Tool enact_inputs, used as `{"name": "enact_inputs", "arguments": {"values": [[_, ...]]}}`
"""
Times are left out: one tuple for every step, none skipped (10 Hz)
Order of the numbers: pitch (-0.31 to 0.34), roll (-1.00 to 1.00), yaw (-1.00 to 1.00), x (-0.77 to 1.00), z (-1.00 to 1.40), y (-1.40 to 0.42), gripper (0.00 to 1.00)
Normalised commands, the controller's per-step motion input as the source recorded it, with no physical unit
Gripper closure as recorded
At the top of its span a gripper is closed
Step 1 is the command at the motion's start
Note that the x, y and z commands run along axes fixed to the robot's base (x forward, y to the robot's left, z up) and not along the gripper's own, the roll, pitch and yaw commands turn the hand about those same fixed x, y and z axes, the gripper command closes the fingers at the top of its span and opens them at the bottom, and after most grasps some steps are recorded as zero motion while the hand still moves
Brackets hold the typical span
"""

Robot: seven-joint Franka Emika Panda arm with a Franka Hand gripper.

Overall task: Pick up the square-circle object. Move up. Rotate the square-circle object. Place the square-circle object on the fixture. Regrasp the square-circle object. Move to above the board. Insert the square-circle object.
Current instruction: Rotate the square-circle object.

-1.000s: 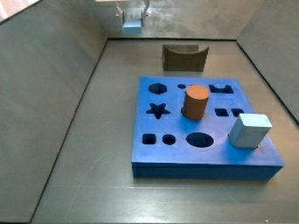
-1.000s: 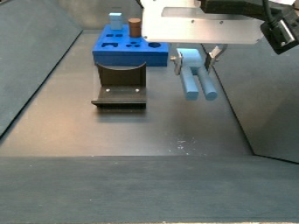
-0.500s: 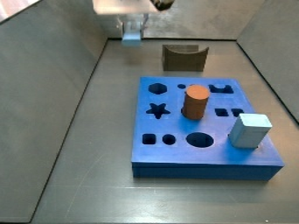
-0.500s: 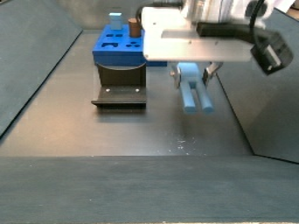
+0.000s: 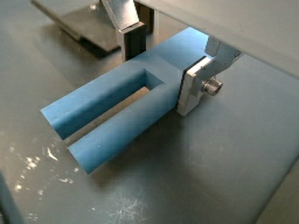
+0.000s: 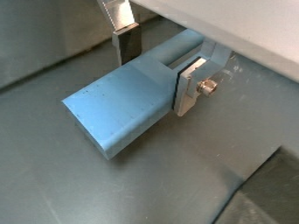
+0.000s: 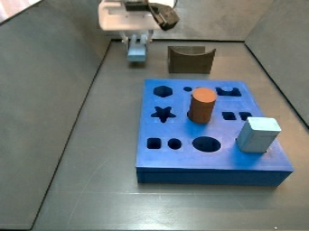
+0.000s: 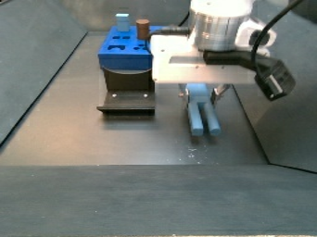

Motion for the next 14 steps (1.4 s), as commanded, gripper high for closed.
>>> {"name": "enact_inputs", "arguments": {"values": [[-0.068,-0.11,0.02,0.04,-0.39,0.01,1.00],[-0.075,-0.12,0.02,0.03,-0.28,0.01,1.00],[0.000,0.00,0.00,0.00,0.00,0.00,0.00],[0.000,0.00,0.00,0.00,1.00,0.00,0.00],[0.015,0.00,0.00,-0.01,1.00,0.00,0.00],[0.026,0.00,0.00,-0.02,1.00,0.00,0.00],[0.051,0.01,-0.01,-0.01,1.00,0.00,0.00],[0.075,0.02,-0.01,-0.01,1.00,0.01,0.00],[0.085,0.04,-0.01,-0.01,1.00,0.01,0.00],[0.090,0.05,-0.01,-0.02,1.00,0.01,0.00],[0.093,0.07,-0.01,-0.03,0.96,0.01,0.00],[0.100,0.08,-0.01,-0.02,0.81,0.01,0.00],[0.102,0.10,-0.01,-0.02,0.61,0.00,0.00],[0.000,0.00,1.00,0.00,0.00,0.00,0.00]]}}
